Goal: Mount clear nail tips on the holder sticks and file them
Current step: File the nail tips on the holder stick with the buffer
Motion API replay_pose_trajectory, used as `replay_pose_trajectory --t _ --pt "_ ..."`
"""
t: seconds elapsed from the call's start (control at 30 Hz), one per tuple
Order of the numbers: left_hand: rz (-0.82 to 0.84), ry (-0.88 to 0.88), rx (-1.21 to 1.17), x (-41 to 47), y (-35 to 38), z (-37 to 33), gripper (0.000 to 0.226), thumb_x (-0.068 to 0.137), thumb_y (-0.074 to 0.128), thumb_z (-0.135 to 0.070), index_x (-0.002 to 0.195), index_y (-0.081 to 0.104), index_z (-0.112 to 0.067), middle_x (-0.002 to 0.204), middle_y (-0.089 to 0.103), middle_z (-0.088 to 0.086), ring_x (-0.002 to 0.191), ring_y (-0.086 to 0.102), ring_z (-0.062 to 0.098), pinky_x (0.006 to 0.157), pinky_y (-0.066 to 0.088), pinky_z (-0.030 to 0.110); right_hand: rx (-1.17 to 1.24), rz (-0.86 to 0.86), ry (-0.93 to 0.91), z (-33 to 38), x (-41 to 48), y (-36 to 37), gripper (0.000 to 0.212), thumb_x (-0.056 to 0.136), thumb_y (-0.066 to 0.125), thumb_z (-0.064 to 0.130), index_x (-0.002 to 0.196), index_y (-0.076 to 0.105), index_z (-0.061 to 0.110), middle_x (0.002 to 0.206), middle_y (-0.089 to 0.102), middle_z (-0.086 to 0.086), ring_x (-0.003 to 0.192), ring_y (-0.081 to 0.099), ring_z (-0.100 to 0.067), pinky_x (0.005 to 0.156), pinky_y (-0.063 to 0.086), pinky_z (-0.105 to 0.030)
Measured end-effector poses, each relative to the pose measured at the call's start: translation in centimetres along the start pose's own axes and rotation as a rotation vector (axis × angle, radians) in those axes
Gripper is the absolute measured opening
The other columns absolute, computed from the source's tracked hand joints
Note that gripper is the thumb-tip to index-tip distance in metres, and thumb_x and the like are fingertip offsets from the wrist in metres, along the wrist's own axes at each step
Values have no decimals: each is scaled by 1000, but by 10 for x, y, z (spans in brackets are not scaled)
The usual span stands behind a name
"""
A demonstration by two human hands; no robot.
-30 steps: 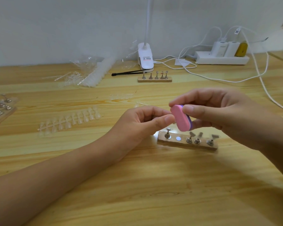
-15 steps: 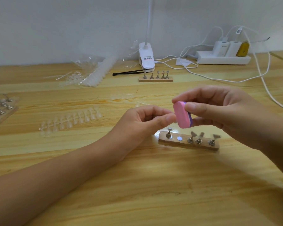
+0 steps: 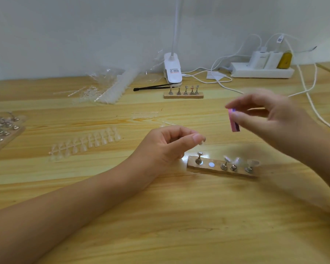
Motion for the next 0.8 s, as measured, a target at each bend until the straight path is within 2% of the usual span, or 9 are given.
replay_pose_trajectory --t 0.07,0.17,0.27,0.33,0.4,0.47,0.57,0.7,0.8 --pt "0 2 -10 0 1 -1 28 69 70 -54 85 78 -33 62 53 -16 64 40 9 76 37 33 -283 39 -49 -6 1 6 12 85 65 28 97 68 27 96 63 9 93 59 -11 84 46 -25" --pt "10 0 -15 -1 2 -3 31 68 73 -54 85 79 -29 70 50 -4 65 38 10 78 36 36 -362 152 9 -18 0 16 12 86 67 28 98 70 27 98 61 8 94 55 -15 88 46 -42" --pt "27 -6 -13 -1 2 -3 29 68 72 -55 82 78 -30 70 52 -7 64 39 9 79 38 33 -354 154 -8 -16 0 15 30 83 65 38 111 68 27 104 57 9 100 53 -13 90 45 -39" --pt "36 -9 -10 -1 2 -2 27 68 71 -56 80 77 -32 67 54 -13 64 41 7 78 39 31 -190 113 -88 3 -1 10 42 80 64 46 119 65 29 110 58 13 105 54 -9 95 46 -34" --pt "33 -9 -13 0 1 -1 26 67 70 -56 79 76 -33 66 55 -16 63 43 6 77 39 28 -23 129 -209 25 -6 11 37 85 67 46 118 65 32 115 59 18 116 55 -11 100 43 -25" --pt "30 -7 -10 0 2 -1 26 67 70 -56 77 76 -32 70 57 -12 63 43 6 76 38 28 -22 166 -308 42 -14 17 34 84 68 47 115 66 35 118 59 18 122 52 -15 102 37 -20" --pt "45 4 19 0 3 -2 25 69 68 -58 75 74 -34 72 54 -7 65 42 7 74 37 27 -73 179 -384 54 -21 25 30 82 66 47 109 66 35 120 58 15 122 47 -17 102 32 -19" --pt "67 28 78 -1 3 -3 26 70 65 -59 73 71 -34 66 54 -15 63 44 3 66 37 16 -60 153 -396 61 -24 27 22 82 66 43 101 68 31 120 58 12 120 47 -22 92 39 -22" --pt "68 35 89 -1 4 -3 26 72 65 -58 73 70 -32 65 55 -16 61 46 0 63 38 11 -112 112 -438 65 -25 27 22 83 65 42 98 69 26 119 59 8 119 48 -23 101 31 -19"
Point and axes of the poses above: each hand's wrist, its own x-axis towards the middle knuckle, its own y-axis out of the palm, z = x × y, the point moved 7 cm from there along x, towards the middle knuckle
